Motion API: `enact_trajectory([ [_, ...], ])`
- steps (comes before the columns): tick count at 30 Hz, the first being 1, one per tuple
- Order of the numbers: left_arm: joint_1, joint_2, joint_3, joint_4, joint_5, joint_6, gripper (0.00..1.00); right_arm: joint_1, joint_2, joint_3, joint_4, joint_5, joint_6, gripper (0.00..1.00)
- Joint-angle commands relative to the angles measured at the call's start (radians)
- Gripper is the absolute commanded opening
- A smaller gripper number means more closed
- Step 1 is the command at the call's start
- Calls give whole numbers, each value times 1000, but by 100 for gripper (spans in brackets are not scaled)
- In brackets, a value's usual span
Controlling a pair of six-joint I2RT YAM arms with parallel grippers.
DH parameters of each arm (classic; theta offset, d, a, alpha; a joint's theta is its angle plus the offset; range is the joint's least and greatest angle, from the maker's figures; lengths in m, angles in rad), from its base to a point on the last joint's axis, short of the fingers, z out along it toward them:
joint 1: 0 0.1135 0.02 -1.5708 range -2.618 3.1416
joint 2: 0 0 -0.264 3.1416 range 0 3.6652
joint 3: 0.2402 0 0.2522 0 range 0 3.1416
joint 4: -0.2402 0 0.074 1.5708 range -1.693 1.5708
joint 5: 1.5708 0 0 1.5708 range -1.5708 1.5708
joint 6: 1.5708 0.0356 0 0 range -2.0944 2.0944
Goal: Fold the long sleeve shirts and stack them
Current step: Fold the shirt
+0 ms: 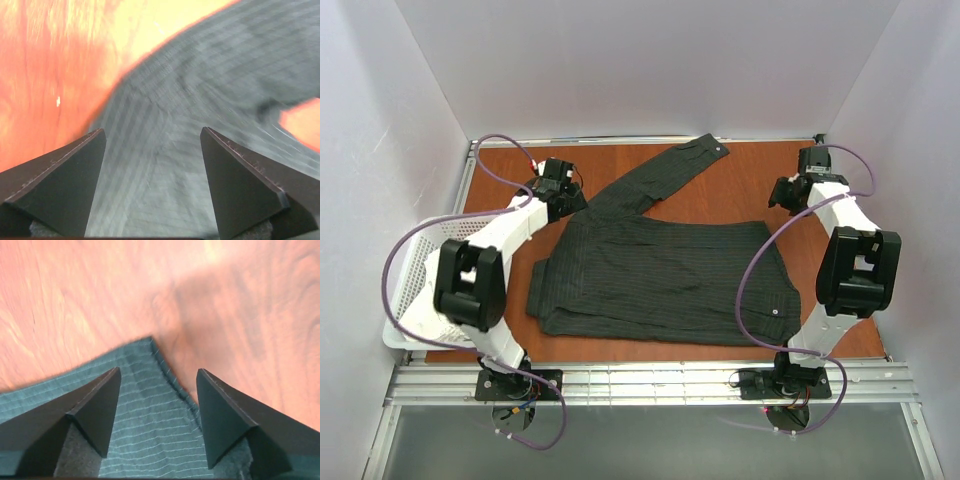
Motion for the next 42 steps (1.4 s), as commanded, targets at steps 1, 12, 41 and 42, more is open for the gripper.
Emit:
enact_trajectory([
  [1,28,136,74,-28,-18,97,73,-20,-17,50,-42,-3,-20,59],
  [12,79,385,275,-69,92,171,65,-34,47,73,-40,-30,-40,63],
  [41,139,402,105,3,272,218,46,7,204,45,-6,-106,-134,55],
  [42,130,403,106,0,261,220,46,12,211,48,-5,-109,-135,55],
])
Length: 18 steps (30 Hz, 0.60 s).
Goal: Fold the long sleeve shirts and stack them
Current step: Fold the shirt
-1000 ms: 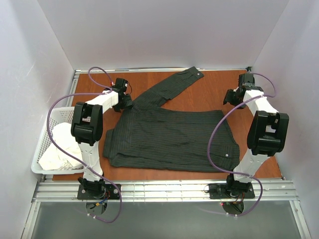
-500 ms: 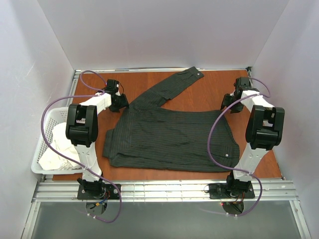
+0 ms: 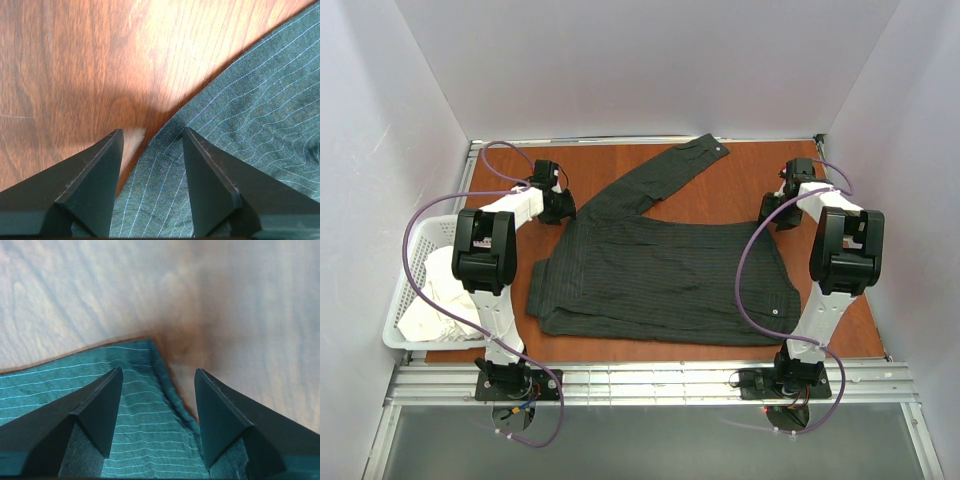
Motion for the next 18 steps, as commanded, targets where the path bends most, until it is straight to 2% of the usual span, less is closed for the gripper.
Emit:
enact_trajectory([
  [1,-32,45,-29,-67,6,17,45,27,44,15,14,-32,-33,54],
  [7,-44,67,-15,-87,-25,23,40,37,78,17,16,-29,-37,47],
  [12,-55,78,-6,-89,-11,32,27,45,97,21,14,-32,-50,34],
  [14,-64,82,-6,-90,-11,39,25,50,101,23,11,-35,-53,30],
  [15,-64,84,-3,-90,-7,46,20,51,104,21,11,-43,-53,28],
  [17,-66,90,-1,-95,10,48,16,57,107,17,10,-50,-53,19],
  [18,-66,91,2,-96,18,51,8,57,109,17,11,-52,-56,17],
])
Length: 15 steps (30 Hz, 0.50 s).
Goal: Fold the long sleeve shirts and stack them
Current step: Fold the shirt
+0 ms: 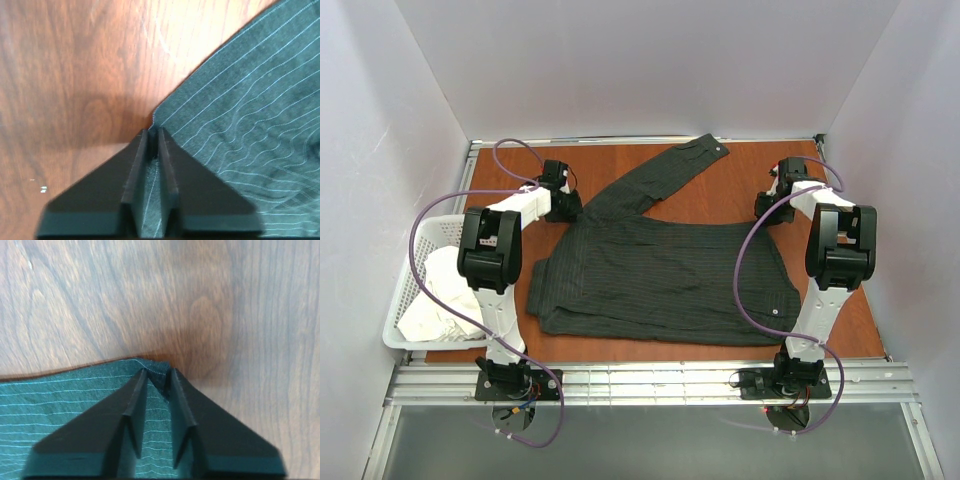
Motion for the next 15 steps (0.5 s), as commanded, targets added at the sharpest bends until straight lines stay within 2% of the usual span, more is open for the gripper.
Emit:
enact_trajectory([
  [1,-20,69,-19,-89,57,22,6,20,58,-10,-22,-40,-8,14],
  [3,-20,71,-12,-90,63,32,0,20,58,-4,-25,-45,-12,10],
  [4,-20,71,-9,-92,60,49,0,20,57,1,-33,-48,-15,2],
  [11,-20,23,23,-94,-37,77,0,20,6,55,-61,-16,-26,1],
  [15,-20,-56,18,-84,-77,68,0,20,-61,64,-59,3,-17,1],
])
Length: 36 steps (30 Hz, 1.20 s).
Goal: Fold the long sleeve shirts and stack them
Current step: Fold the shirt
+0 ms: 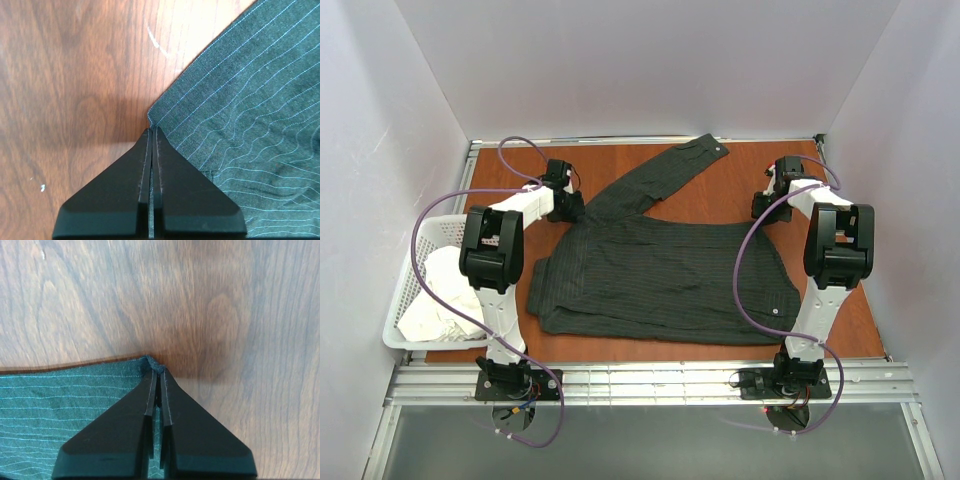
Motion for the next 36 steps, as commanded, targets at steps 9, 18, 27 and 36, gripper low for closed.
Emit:
enact_trajectory([
  [9,-5,-174,-85,-24,-128,-36,0,6,-190,-36,25,14,30,1],
  [18,-4,-291,-176,-4,-180,-59,0,-3,-293,-160,86,1,79,1],
  [27,-5,-441,-288,9,-182,-87,0,-18,-399,-287,145,-33,145,1],
  [36,-5,-527,-403,-5,-136,-151,0,-26,-514,-401,166,-38,194,1],
])
